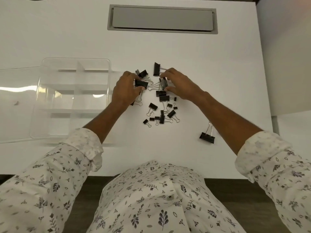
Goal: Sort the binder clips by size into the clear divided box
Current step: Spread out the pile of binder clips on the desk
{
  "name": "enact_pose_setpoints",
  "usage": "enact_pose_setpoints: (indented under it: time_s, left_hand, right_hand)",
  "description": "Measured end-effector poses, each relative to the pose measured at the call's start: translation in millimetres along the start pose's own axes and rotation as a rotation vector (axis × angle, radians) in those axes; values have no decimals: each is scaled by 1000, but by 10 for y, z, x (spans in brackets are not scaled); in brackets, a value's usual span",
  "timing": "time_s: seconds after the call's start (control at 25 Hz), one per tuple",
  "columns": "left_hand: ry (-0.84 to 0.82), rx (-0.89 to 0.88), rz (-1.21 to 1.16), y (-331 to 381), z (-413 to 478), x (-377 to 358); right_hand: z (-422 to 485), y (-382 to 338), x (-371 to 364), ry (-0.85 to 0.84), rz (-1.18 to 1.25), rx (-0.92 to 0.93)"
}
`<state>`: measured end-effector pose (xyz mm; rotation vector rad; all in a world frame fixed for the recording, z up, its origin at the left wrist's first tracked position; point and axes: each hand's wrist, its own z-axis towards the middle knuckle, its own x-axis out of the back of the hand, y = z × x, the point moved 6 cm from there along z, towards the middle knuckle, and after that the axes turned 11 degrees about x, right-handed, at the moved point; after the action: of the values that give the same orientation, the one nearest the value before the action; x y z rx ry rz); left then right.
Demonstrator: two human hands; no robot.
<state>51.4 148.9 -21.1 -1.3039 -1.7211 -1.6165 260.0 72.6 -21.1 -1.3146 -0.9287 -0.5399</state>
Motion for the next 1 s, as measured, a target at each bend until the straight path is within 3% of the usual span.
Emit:
enact_pose_setpoints:
  time_s: [0.2,0.36,0.6,0.76,1.0]
  left_hand:
    - [54,3,-212,63,-22,181]
    - [60,52,-471,310,-216,185]
    - [-355,243,-807,882,-869,-764]
    - [-488,351,-872,1187,-1264,-1327]
    - [-350,309,-691,1262,-1322,-1542]
  right_hand:
    - [-465,24,344,247,376,-135]
    - [-1194,245,563,222,481,-326]
    - [-2079,620,695,81,313,-444]
    - [-2247,732,671,50,257,-421]
    - [-2344,845,535,55,269,-446]
